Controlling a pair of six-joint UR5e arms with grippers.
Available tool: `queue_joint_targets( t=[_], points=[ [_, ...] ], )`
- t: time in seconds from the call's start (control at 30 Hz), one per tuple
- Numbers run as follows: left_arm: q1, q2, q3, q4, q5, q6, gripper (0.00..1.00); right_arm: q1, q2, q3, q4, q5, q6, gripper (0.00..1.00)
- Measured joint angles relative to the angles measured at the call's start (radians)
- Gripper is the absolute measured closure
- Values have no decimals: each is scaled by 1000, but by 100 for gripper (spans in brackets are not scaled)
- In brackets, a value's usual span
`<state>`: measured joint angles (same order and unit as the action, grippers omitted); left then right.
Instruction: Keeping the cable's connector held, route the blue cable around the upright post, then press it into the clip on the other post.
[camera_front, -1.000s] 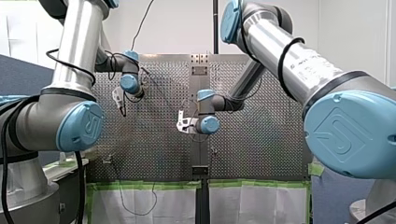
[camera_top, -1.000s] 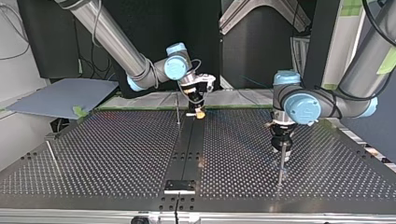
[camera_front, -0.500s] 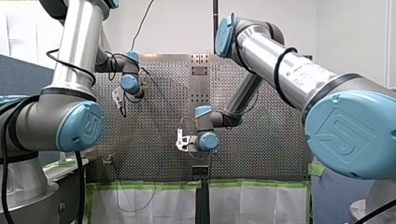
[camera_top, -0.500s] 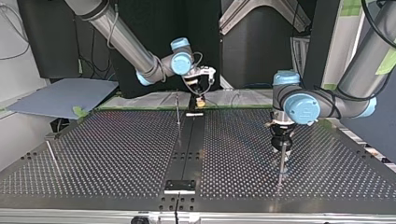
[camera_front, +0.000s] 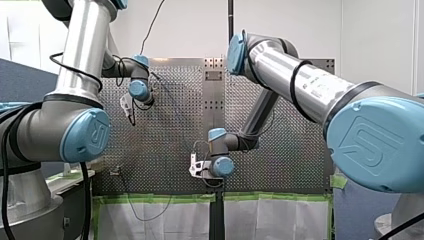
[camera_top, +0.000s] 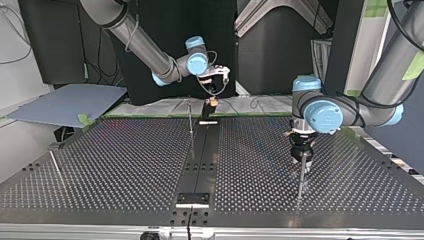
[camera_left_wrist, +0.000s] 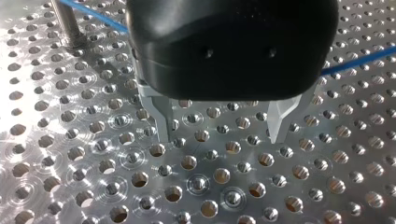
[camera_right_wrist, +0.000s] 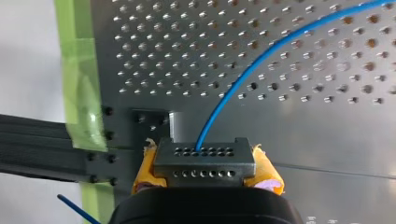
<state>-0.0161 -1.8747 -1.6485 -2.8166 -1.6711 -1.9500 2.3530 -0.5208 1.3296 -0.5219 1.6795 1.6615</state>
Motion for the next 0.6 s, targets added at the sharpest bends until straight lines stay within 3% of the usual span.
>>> queue_joint_targets(
  t=[0.27,0.5,0.6],
  points=[
    [1,0,0,0,0,-3,1,-2,69,17,-50,30,10,100],
    [3,0,0,0,0,-3,1,-15,121,77,-118,40,67,100],
    [4,0,0,0,0,-3,1,-17,132,89,-143,45,77,100]
  ],
)
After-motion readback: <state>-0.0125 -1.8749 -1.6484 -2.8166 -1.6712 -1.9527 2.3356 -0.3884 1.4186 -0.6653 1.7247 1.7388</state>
